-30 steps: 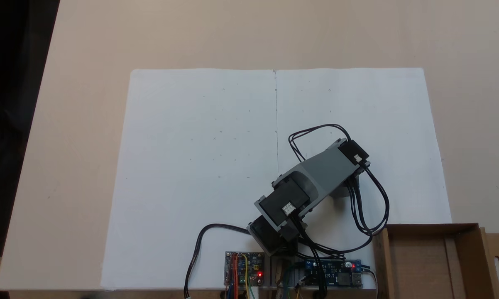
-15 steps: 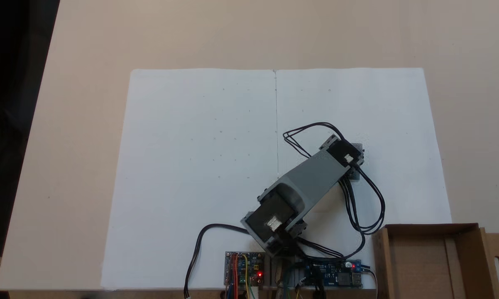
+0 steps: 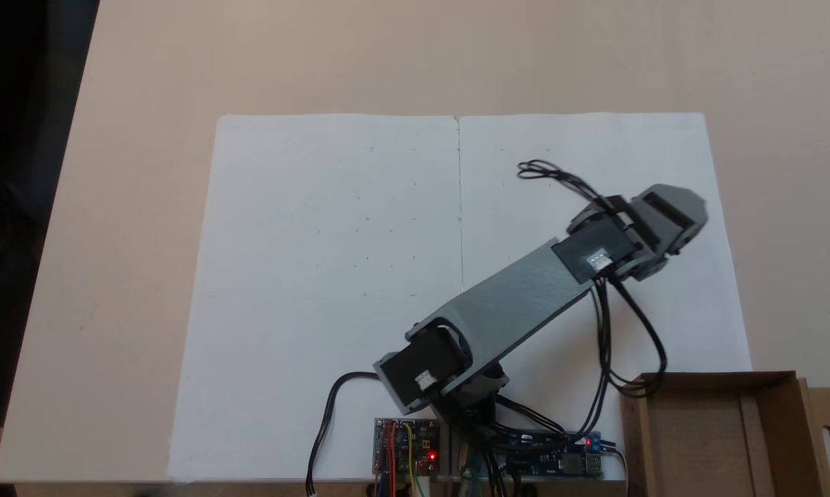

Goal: Grasp a green dice and put it in the bin.

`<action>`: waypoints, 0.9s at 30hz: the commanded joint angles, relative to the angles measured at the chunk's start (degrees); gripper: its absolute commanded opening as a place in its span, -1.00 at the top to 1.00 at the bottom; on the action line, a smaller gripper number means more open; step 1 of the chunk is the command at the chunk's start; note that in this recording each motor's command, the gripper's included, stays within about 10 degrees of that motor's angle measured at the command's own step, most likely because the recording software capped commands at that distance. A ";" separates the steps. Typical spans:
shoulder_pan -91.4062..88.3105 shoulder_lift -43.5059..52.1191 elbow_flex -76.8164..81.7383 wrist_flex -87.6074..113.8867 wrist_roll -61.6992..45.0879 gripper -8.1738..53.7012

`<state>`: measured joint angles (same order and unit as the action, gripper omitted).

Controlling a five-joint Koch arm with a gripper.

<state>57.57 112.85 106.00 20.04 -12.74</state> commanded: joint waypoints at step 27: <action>43.51 -15.73 -15.47 7.21 9.14 0.34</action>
<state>99.67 97.29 94.04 26.89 -6.77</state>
